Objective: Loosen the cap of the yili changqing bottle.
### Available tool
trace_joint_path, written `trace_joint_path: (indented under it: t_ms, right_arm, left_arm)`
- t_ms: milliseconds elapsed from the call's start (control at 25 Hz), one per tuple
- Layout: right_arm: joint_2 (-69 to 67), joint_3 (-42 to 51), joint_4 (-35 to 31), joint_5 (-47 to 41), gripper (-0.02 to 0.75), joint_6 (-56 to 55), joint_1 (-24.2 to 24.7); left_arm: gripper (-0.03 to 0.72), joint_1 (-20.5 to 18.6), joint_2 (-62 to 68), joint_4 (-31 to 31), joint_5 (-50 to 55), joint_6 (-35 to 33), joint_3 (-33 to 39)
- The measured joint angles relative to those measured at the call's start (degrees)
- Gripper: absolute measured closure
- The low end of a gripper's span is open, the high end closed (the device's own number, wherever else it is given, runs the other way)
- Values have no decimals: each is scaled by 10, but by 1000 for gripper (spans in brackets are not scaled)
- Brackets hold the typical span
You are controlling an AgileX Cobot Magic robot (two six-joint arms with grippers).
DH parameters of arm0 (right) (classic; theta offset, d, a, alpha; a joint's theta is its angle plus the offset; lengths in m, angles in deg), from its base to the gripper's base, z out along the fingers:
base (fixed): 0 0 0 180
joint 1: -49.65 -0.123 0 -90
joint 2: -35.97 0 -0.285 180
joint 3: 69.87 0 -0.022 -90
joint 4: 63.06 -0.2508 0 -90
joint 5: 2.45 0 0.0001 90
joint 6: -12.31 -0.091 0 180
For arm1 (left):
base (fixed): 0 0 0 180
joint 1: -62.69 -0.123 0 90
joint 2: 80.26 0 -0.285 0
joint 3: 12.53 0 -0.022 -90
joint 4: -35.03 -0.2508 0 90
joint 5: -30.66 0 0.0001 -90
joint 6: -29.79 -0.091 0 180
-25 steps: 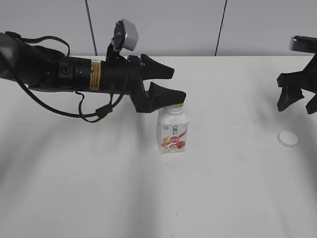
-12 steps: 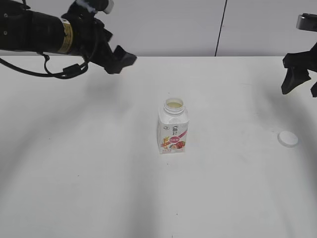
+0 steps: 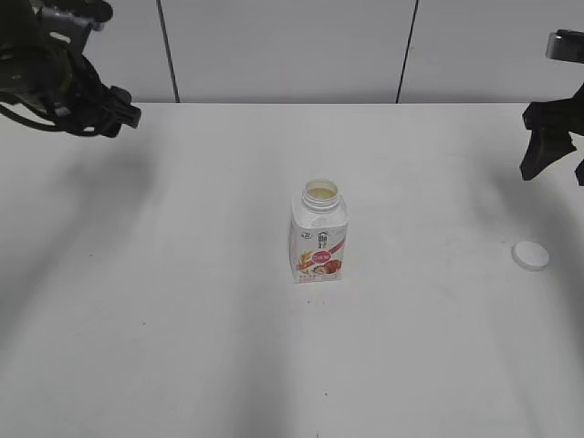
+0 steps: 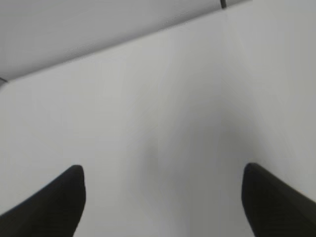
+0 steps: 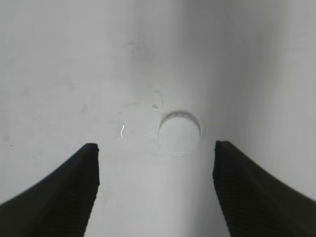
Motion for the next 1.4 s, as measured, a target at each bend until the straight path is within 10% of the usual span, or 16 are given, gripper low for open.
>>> trace_joint_path:
  t_ms: [280, 560, 1400]
  right_arm:
    - [0, -3, 0, -34, 173, 0, 0]
    - [3, -46, 0, -123, 173, 1, 0]
    - [344, 124, 9, -144, 173, 1, 0]
  left_arm:
    - [102, 2, -9, 347, 55, -217, -37]
    - [102, -2, -19, 513, 233, -341, -124]
    - [239, -3, -218, 550, 374, -353, 41]
